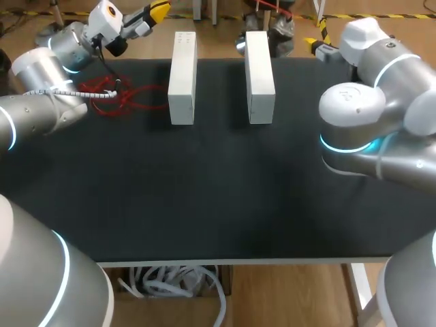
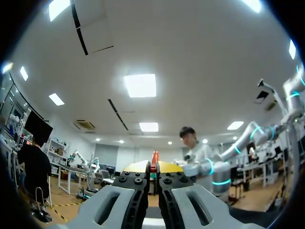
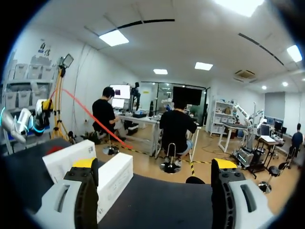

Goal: Grab the tape and strap the tape.

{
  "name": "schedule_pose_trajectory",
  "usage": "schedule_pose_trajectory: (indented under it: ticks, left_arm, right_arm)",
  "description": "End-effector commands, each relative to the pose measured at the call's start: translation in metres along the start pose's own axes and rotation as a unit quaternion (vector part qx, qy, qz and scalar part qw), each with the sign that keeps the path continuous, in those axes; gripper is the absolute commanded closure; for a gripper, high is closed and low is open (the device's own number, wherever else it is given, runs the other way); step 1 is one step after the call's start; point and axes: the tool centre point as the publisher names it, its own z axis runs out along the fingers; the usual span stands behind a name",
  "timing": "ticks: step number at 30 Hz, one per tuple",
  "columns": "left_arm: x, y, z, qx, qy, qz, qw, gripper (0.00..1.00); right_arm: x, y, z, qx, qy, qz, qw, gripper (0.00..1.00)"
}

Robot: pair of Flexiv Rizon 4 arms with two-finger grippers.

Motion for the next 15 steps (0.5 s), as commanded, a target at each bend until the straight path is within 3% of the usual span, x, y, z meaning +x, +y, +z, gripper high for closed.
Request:
schedule_pose_trajectory:
  ticks: [1, 4, 9, 15]
  left_arm:
    - [0.001, 0.000, 0.000, 0.000, -0.001, 0.001, 1.000, 1.00]
    - [0.001, 0.000, 0.000, 0.000, -0.001, 0.001, 1.000, 1.00]
    - [0.001, 0.000, 0.000, 0.000, -0.001, 0.001, 1.000, 1.00]
    - [0.001, 0.000, 0.000, 0.000, -0.001, 0.001, 1.000, 1.00]
  right_arm:
    - [0.000, -0.015, -0.003, -0.117, -0.011, 0.041, 0.992, 0.00]
    - [-0.001, -0.015, -0.006, -0.160, -0.023, 0.089, 0.983, 0.00]
    - [-0.002, -0.008, -0.010, -0.239, -0.020, 0.180, 0.954, 0.00]
    - [0.004, 0.012, -0.012, -0.270, -0.010, 0.231, 0.935, 0.00]
